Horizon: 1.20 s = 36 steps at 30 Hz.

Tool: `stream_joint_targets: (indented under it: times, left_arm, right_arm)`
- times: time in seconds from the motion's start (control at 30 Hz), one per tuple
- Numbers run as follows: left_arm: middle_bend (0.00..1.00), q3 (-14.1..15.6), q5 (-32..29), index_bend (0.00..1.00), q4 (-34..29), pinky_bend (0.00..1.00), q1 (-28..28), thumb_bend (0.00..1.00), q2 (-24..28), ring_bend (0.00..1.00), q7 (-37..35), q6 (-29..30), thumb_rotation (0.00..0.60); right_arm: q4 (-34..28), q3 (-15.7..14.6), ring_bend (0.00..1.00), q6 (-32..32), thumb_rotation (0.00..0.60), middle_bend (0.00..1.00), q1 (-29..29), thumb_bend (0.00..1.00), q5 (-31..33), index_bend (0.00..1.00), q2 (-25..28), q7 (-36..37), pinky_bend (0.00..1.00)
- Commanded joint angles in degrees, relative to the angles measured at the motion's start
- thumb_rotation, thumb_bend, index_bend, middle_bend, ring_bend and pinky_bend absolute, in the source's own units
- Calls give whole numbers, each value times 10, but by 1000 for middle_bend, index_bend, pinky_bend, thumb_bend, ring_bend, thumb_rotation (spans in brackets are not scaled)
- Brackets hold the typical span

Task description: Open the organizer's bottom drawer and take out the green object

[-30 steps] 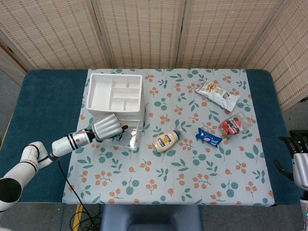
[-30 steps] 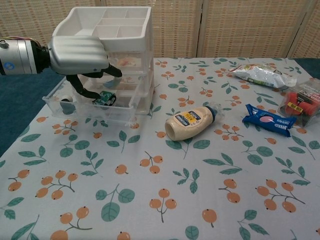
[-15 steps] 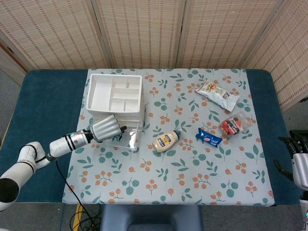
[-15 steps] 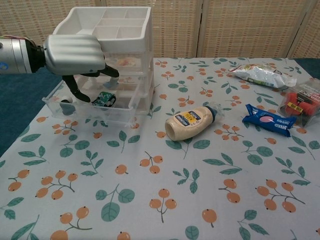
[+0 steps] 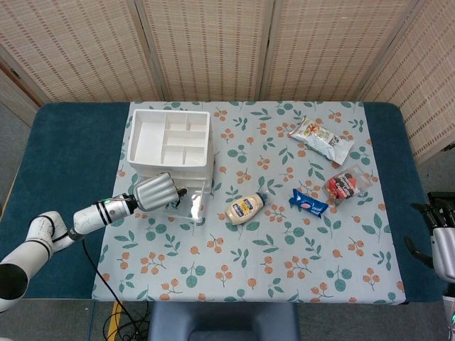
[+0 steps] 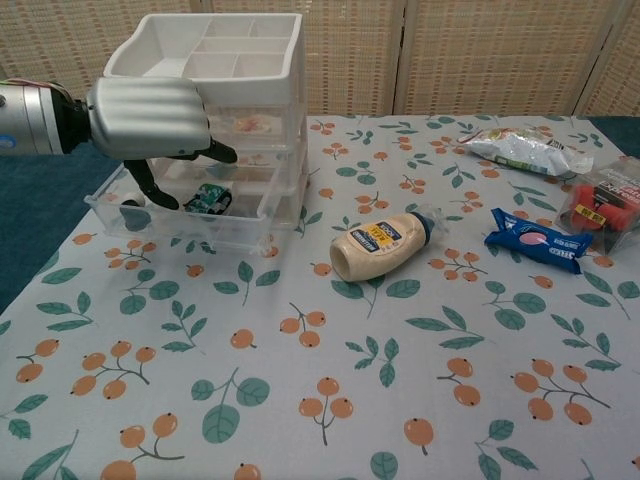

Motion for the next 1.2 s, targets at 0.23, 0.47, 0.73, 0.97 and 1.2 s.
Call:
stream_joint_targets:
  times: [0.23,0.47,0.73,0.97,1.2]
  left_arm:
    - [971,2,-2,421,9,1000,0,95,-11,1000,4,-9,600]
    - [971,0,-5,420,20,1000,-1,94,-22,1000,-2,-11,600]
    - [971,3,-7,421,33,1000,-1,94,-36,1000,-8,-15,600]
    - [971,2,-11,461,44,1000,0,94,-46,1000,-17,-17,600]
    - [971,3,-14,505,58,1000,2,96,-55,1000,-24,-14,600]
  right_arm:
    - [-1,0,163,2,600,292,-2,290,1,201,1,0,253]
    - [-2,0,163,0,600,292,-1,290,1,201,1,-2,253]
    - [-2,1,163,0,600,292,-2,290,3,201,2,-3,253]
    - [-2,1,163,0,600,292,-2,290,4,201,2,-3,254]
    - [-2,2,163,-1,600,292,-1,290,4,201,3,-3,254]
